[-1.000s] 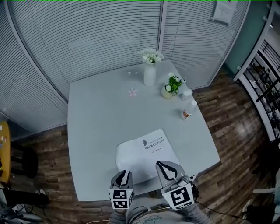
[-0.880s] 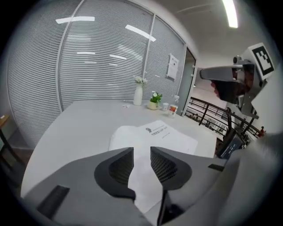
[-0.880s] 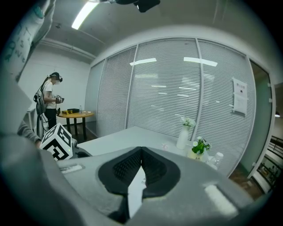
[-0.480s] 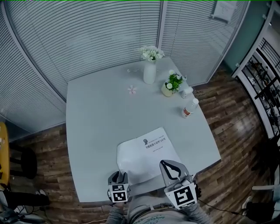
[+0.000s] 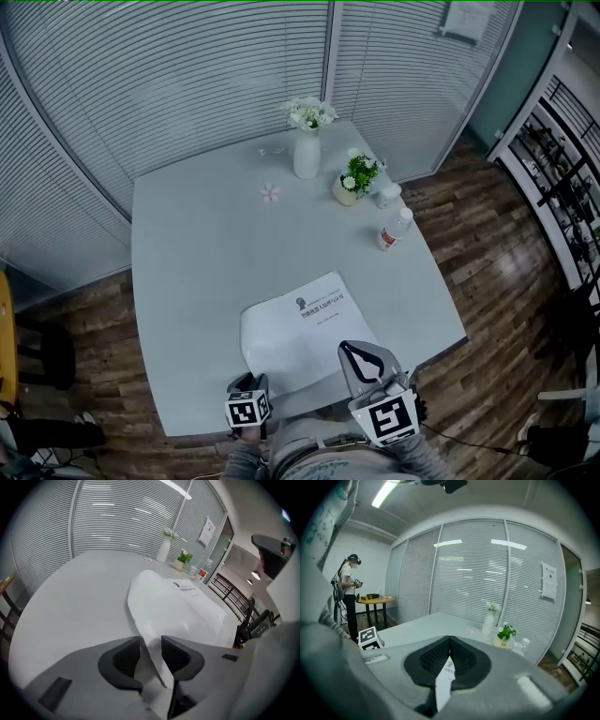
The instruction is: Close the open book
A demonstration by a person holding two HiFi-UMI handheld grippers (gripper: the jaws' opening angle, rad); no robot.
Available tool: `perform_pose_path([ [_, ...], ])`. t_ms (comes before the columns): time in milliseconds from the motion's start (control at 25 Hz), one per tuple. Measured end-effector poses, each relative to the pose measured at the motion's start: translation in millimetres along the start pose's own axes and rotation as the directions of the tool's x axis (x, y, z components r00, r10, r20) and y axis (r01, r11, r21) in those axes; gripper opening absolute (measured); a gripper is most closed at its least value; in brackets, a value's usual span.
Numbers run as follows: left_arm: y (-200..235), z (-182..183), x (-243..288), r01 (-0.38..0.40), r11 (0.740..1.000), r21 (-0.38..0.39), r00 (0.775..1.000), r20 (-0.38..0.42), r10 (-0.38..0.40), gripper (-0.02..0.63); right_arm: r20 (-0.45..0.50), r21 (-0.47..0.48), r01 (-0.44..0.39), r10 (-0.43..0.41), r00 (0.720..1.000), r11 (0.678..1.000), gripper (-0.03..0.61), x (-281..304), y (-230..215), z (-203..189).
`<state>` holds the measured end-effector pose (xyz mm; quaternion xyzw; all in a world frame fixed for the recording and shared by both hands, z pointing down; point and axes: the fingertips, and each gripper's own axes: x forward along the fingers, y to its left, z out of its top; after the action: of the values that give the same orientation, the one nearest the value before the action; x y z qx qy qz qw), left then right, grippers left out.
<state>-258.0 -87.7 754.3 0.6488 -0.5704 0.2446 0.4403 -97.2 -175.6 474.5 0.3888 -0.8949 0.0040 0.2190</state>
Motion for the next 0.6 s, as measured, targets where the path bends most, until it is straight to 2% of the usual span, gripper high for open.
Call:
perform_pose_path([
  [200, -4, 3, 0, 0.004, 1.000, -0.019, 1.000, 0.016, -0.004, 0.061, 0.005, -0.003, -0.003, 0.003, 1.000, 1.000, 0.002, -3, -4, 1],
  [400, -8, 9, -5, 0.016, 0.999, -0.050, 0.999, 0.042, -0.014, 0.046, 0.009, 0.000, 0.003, -0.003, 1.000, 1.000, 0.002, -9, -12, -2],
  [600, -17, 16, -14, 0.020, 0.999, -0.031, 0.997, 0.071, -0.017, 0.044, 0.013, 0.002, 0.001, -0.001, 1.000, 1.000, 0.002, -15, -15, -4],
])
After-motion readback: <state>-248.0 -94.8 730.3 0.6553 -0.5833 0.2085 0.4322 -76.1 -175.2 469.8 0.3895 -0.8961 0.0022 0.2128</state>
